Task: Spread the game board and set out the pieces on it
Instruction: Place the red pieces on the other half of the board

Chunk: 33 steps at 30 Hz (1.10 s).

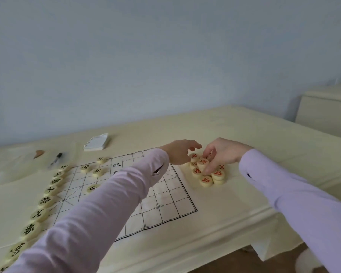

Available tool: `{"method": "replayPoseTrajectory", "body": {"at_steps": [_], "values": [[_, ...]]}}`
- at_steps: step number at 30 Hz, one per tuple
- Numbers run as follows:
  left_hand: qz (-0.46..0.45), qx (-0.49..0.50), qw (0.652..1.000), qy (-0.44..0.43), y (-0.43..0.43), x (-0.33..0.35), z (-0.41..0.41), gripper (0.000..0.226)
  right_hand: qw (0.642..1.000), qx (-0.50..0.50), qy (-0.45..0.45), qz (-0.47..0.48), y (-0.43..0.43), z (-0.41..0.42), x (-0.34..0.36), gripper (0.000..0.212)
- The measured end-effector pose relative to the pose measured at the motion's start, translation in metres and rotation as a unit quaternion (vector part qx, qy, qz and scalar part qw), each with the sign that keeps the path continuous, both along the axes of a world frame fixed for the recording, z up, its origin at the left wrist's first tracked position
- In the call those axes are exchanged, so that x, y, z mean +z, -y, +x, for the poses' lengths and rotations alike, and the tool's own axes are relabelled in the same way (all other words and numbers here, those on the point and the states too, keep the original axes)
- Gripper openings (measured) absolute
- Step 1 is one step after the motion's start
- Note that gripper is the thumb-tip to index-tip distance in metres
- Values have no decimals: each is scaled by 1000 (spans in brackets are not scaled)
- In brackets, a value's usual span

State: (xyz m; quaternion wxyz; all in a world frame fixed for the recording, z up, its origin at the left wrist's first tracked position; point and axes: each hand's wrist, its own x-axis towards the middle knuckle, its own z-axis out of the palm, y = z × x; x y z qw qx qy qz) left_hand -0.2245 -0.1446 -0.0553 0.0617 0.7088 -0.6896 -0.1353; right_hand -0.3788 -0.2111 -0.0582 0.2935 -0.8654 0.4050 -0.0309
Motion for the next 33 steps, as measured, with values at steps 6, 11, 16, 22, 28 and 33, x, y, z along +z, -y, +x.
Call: {"method": "replayPoseTrajectory", "body": {"at_steps": [6,11,16,22,28,33], "values": [[1,10,999,42,13,-7,-5,43,998,-20,49,-44,16,-9,-10,13],[-16,45,998,32,19,-10,-3,40,984,-116,92,-96,25,-14,-21,26],[-7,21,1000,7,18,0,-8,53,994,-80,68,-31,36,-18,-39,39],[71,-21,996,-56,18,10,-20,44,993,-47,92,61,42,-22,-44,53],[0,37,997,-63,27,-4,-11,30,987,-35,106,118,39,-22,-49,66],[-6,72,994,-77,27,-6,1,32,988,-22,88,122,46,-23,-49,45]]}}
